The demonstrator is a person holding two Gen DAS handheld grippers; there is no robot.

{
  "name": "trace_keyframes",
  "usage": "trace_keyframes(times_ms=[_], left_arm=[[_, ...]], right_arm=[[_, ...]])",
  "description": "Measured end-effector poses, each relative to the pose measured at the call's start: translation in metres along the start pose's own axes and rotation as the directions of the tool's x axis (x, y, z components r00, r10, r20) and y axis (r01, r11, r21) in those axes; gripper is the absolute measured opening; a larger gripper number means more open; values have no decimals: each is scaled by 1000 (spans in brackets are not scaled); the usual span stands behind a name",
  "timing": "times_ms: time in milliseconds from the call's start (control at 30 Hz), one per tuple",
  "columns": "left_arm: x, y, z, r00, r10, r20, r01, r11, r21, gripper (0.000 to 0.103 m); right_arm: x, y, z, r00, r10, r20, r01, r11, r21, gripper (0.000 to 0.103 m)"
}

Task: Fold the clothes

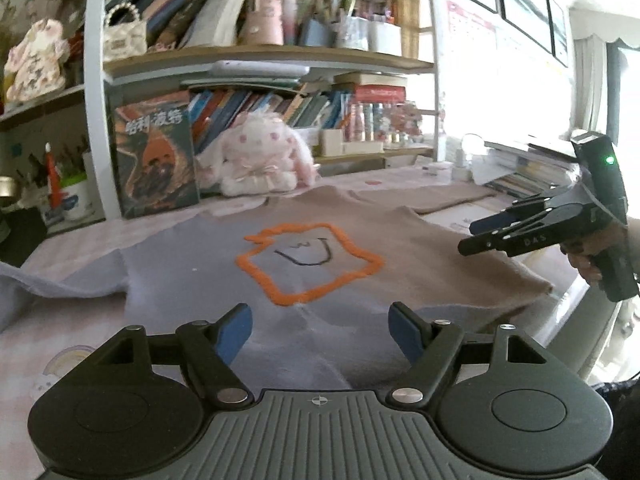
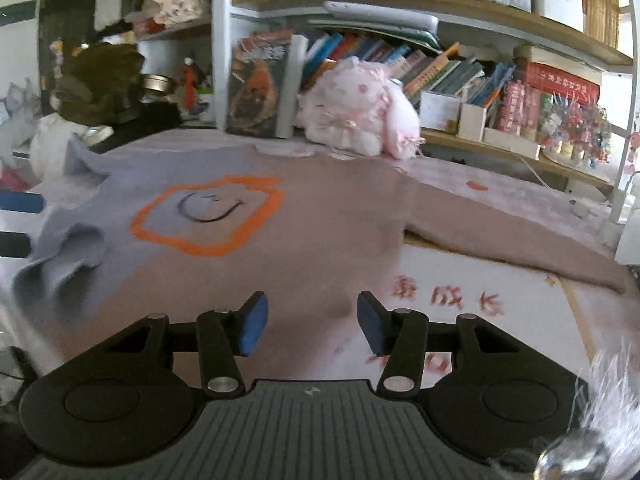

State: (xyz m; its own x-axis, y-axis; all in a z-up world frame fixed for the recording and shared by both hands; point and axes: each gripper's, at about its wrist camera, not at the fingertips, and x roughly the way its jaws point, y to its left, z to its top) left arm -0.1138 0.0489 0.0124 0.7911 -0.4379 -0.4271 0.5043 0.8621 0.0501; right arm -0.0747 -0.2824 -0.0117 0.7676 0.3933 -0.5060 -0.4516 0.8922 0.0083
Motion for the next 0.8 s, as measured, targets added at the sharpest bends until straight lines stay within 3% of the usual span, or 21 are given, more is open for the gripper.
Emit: trace_keyframes(times_ms=[267, 467, 800], left_arm=[[-7, -16, -3, 999, 46, -2, -46, 998, 37, 77], [-2, -18, -4, 995, 93, -22, -92, 994, 54, 77], [-3, -23, -2, 994, 104, -43, -101, 992, 78, 77]], right_arm=[[-17, 15, -33, 1000, -9, 25, 10, 1000, -28, 47], [-18, 6, -42, 998, 11, 62, -15, 998, 64, 46], [-22, 6, -48, 996, 8, 87, -14, 998, 59, 46]])
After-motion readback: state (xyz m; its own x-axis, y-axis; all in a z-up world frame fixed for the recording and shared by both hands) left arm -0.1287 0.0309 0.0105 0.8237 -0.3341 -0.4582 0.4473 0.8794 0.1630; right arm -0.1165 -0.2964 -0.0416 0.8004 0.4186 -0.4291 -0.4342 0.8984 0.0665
